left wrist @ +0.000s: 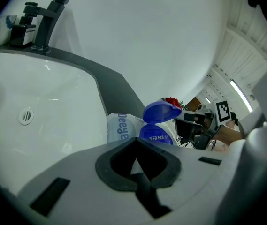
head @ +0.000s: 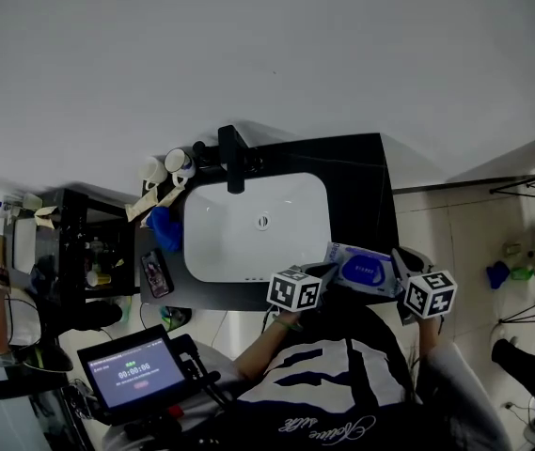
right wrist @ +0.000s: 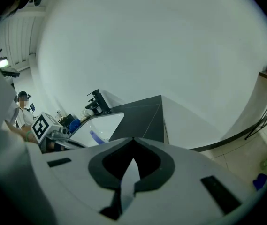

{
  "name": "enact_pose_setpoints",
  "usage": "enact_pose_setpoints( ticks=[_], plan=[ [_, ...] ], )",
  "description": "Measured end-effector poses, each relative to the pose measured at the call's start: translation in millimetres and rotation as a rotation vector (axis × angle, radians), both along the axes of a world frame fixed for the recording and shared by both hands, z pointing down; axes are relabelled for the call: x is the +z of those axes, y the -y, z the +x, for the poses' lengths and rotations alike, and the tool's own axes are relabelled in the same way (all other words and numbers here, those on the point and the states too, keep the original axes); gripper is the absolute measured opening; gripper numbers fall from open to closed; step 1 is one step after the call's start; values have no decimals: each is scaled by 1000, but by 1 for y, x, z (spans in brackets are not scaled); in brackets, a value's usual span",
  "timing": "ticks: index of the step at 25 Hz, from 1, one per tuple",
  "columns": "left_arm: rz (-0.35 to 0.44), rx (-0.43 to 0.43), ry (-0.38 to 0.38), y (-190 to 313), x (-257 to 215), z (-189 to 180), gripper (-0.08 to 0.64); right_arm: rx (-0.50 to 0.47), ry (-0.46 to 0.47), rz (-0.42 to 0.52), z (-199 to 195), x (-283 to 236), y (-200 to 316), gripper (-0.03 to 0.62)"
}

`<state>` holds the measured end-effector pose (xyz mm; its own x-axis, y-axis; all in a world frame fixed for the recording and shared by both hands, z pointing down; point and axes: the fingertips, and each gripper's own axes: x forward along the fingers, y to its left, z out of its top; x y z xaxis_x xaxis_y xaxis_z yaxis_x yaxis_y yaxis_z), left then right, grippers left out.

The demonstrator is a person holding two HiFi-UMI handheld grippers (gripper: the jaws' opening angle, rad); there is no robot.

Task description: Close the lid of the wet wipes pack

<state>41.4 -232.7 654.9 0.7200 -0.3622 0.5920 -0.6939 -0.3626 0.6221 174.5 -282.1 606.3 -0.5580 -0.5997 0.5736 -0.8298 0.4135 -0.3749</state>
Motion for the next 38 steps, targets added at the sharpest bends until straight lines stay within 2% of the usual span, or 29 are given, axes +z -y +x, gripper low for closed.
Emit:
enact_pose_setpoints(
  ticks=[8,15,24,31,35,38],
  plan=[
    [28,1,10,-2,2,-6,0,-115,-54,-11,-23,11,-37,-2],
    [50,10,-4,-6,2,-12,0,-152,-75,-40,-52,31,-55,-2],
    [75,9,-12,-6,3,-22,1,-154,-227,-75,-57,67,-54,-2],
    [92,13,-16,-9,2,-28,2,-114,-234,-73,-58,72,-49,-2],
    [122,1,-38,-9,-4,-34,1,-76,-216,-31,-61,68,-48,-2],
    [149,-2,-67,-21,-25,-37,2,-64,-188,7,-67,43,-58,-2]
  ],
)
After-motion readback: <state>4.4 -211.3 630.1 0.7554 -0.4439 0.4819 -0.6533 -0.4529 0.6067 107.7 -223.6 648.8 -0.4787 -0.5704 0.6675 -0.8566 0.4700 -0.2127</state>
